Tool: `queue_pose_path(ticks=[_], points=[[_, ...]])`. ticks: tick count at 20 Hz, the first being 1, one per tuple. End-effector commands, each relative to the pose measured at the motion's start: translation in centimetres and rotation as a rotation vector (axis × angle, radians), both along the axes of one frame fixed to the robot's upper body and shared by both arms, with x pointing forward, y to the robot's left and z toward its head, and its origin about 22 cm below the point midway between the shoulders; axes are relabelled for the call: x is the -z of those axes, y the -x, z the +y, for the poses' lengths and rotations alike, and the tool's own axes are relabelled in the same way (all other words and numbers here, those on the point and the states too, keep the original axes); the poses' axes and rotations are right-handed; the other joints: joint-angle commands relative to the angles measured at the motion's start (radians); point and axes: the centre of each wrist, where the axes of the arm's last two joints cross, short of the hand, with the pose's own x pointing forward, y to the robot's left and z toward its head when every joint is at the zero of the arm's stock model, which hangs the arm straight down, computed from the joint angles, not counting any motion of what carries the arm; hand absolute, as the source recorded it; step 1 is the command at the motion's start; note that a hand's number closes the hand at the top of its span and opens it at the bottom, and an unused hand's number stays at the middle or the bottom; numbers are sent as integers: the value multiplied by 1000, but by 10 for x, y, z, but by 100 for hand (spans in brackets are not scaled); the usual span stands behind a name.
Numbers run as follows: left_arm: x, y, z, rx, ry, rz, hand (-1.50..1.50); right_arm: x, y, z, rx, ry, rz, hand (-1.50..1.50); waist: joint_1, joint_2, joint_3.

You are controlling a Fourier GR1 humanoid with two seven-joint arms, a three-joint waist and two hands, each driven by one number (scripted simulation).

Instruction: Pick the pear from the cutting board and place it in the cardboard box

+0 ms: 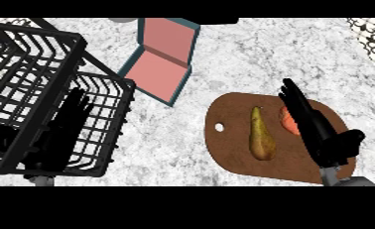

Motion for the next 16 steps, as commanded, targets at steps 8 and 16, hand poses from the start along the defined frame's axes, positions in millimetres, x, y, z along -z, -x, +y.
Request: queue_pose_path(ticks=[8,16], points=[[-43,-32,13,219,-483,-310,0,-144,-20,-56,78,629,-480,-150,-66,-37,-17],[-38,-44,13,280,-506,-371,0,-157,2,-54,-131,891,-605,-150,-26,-20,-9]])
